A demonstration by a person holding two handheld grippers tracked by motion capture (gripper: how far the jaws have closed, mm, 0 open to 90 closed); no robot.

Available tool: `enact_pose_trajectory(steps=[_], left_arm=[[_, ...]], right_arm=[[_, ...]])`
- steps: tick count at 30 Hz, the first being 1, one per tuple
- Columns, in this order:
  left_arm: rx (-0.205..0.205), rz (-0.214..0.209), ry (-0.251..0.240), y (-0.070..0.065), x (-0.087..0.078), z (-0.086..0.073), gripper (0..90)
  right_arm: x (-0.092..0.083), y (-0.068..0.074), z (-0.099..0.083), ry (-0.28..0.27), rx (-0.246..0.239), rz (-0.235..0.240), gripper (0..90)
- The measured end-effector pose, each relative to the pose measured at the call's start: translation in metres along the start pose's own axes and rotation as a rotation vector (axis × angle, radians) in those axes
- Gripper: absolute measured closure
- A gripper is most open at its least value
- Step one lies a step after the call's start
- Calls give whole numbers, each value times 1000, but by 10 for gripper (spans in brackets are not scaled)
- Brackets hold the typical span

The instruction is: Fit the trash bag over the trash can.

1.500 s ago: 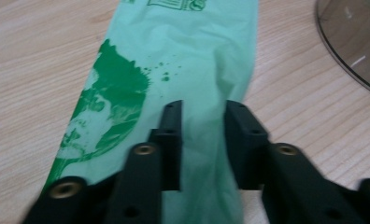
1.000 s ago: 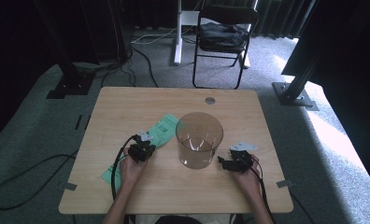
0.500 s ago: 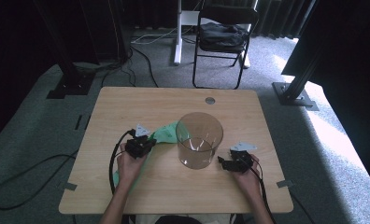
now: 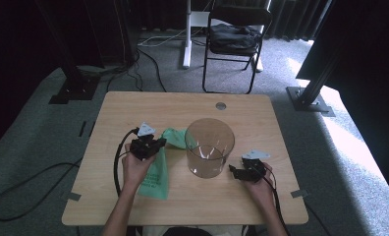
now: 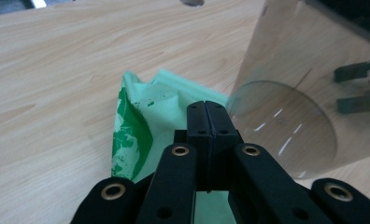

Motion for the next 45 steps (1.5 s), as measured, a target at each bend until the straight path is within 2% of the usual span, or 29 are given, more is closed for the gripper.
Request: enact_pose_trajectory(steps=[8,12,15,19,21,25,30,33,45], left_arm=[[12,-42,-37,-6,-10,17,900],[16,-48,-49,-8,-13,23,900],[17,-72,-63,-10,-18,31,900],[15,-83,-69,-11,-20,34,900],[19,-118,-74,-14,-24,40,900],[18,-145,-85,-16,-27,45,900],[23,-147,-91,-17,-31,49,900],[28,-166,-104,-21,-36,56,900],[65,-185,-131,-33,-48,74,900]], right_arm=[[0,0,0,0,0,-1,300],[0,0,0,0,0,0,300],[0,0,0,1,0,-1,301],[0,0,0,1,0,-1,300],[0,0,0,0,1,-1,300],[0,0,0,-1,-2,-1,300],[0,0,0,0,-1,-1,300],[0,0,0,0,0,-1,300],[0,0,0,0,1,-2,300]])
Point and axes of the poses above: each handheld gripper's, and its own axes: x roughly forward along the jaws, z roughly out of its top, y roughly to its left, the point moved 5 cm from there along x, roughly forward along the jaws, and after that the axes turned 3 degrees about y, right-handed, at the moved point
